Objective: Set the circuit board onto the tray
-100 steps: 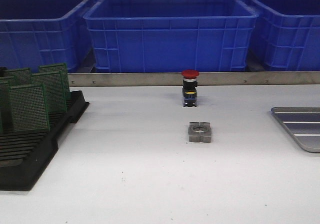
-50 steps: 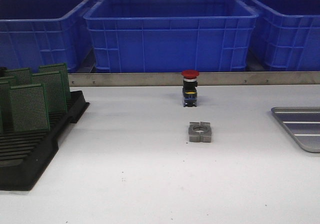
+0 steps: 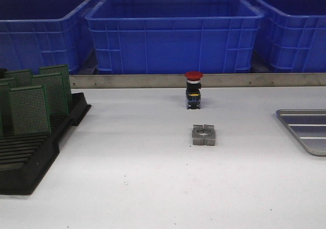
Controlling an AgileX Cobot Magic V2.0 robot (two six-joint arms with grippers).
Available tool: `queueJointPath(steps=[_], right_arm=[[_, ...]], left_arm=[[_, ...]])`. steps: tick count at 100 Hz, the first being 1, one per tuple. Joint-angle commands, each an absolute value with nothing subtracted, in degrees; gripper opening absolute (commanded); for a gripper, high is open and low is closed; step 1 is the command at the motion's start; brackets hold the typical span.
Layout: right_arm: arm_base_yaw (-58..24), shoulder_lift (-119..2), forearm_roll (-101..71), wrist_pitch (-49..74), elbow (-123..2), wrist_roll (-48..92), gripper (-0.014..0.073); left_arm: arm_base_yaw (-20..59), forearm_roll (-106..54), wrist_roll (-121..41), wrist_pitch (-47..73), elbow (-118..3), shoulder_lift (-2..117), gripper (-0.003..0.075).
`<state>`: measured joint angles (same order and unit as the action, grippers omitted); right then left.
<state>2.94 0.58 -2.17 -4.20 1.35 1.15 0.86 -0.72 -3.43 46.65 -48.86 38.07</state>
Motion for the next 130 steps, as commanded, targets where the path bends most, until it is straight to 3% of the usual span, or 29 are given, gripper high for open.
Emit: queueJointPath(steps=[1, 16, 23, 35, 47, 54, 94, 130], right_arm=[[3.3, 1.6, -1.6, -8.3, 1.9, 1.2, -0.0068], [3.3, 1.6, -1.6, -8.3, 1.9, 1.2, -0.0068], [3.3, 1.6, -1.6, -8.3, 1.9, 1.2, -0.0068], [3.3, 1.6, -1.6, -8.3, 1.9, 1.2, -0.0068], [3.3, 1.6, -1.6, -8.3, 1.9, 1.2, -0.0068], [3.3, 1.6, -1.6, -8.3, 1.9, 1.2, -0.0068], [3.3, 1.6, -1.6, -8.3, 1.9, 1.2, -0.0068], [3.3, 1.6, -1.6, -8.3, 1.9, 1.2, -0.0068]], left_arm=[[0.8, -1.5, -3.5, 43.9, -50.9, 39.5, -0.0018], [0.8, -1.5, -3.5, 44.0, -50.9, 40.5, -0.0013], [0.8, -1.4, -3.5, 44.5, -50.9, 40.7, 0.0028], [0.8, -1.4, -3.5, 45.5, -50.9, 40.7, 0.0206], [0.8, -1.4, -3.5, 45.9, -50.9, 40.7, 0.0473], [0.8, -1.4, -3.5, 45.9, -50.9, 40.7, 0.0559], [0.8, -1.9, -3.5, 43.7, -53.3, 42.4, 0.0565], [0.9, -7.7, -22.3, 57.1, -71.2, 62.4, 0.0565]])
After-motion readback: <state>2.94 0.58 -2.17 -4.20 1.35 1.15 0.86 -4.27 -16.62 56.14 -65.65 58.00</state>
